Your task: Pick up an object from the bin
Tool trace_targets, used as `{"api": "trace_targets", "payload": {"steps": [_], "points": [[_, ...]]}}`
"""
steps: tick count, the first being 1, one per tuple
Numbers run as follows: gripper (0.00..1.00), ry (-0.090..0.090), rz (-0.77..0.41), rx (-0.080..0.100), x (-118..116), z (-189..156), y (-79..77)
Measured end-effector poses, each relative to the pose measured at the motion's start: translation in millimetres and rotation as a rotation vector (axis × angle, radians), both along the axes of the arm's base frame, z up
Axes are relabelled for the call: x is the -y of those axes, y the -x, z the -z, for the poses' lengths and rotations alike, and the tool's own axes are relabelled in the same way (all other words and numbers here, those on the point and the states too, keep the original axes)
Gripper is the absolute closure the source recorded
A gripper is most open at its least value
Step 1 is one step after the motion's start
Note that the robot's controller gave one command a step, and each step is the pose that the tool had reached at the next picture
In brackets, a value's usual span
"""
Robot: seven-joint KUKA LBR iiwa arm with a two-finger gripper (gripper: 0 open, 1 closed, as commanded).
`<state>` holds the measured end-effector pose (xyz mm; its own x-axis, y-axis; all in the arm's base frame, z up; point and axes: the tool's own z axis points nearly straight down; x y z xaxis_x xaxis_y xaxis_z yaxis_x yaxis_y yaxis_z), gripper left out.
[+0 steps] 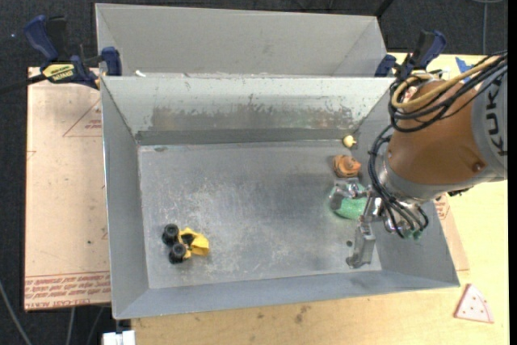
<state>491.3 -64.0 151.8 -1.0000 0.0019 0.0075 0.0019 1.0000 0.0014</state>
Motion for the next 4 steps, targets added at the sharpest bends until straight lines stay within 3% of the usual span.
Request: {"api": "trace_targets", "payload": {"steps": [1,2,3,4], "points": [[0.00,0.001,-0.002,0.007,-0.2,-4.1,-1.8],[0.00,0.001,0.055,0.008,10.3,-31.9,-62.4],[0.00,0.001,0.056,0.013,13.0,-62.9,-71.2],[0.00,0.003,0.025,0.019,23.6,-26.7,-64.5]]}}
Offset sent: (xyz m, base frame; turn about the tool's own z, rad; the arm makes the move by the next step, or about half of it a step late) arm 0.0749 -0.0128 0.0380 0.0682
